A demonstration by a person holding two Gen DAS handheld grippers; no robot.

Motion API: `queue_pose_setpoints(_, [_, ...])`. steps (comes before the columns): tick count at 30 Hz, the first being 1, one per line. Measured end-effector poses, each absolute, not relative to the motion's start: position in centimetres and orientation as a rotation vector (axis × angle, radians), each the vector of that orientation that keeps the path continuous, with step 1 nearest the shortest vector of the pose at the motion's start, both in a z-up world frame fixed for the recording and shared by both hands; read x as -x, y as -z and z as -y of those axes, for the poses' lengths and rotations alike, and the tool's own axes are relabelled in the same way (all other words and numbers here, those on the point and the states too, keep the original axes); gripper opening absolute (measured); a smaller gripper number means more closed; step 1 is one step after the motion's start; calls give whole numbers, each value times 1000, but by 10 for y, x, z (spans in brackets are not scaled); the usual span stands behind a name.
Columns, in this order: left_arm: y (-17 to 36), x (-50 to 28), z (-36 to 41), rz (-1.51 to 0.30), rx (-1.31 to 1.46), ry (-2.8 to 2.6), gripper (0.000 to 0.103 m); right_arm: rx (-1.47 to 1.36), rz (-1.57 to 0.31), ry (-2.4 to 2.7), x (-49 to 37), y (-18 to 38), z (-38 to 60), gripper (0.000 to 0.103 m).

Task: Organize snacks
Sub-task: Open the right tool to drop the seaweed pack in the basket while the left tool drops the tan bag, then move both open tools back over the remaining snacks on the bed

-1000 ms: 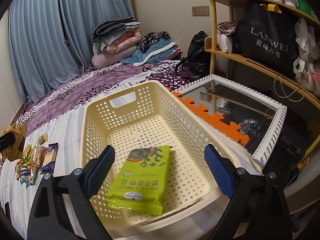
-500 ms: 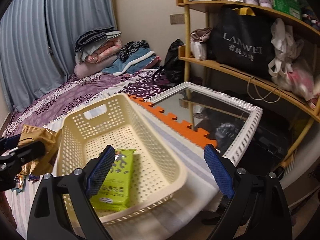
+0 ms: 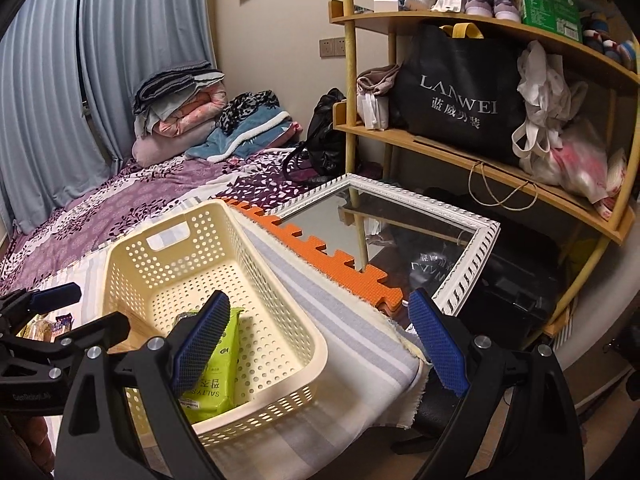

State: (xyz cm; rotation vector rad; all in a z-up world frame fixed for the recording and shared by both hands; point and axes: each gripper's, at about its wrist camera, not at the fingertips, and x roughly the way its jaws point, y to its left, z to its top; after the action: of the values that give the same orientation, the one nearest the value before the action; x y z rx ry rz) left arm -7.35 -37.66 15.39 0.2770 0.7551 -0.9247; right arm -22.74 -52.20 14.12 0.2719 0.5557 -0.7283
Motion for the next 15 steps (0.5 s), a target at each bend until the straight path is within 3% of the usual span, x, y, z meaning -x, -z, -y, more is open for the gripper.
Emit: queue_pose_setpoints(15, [-167,64,343,-726,-268,824,99,-244,-554,697,214,-149,508,91])
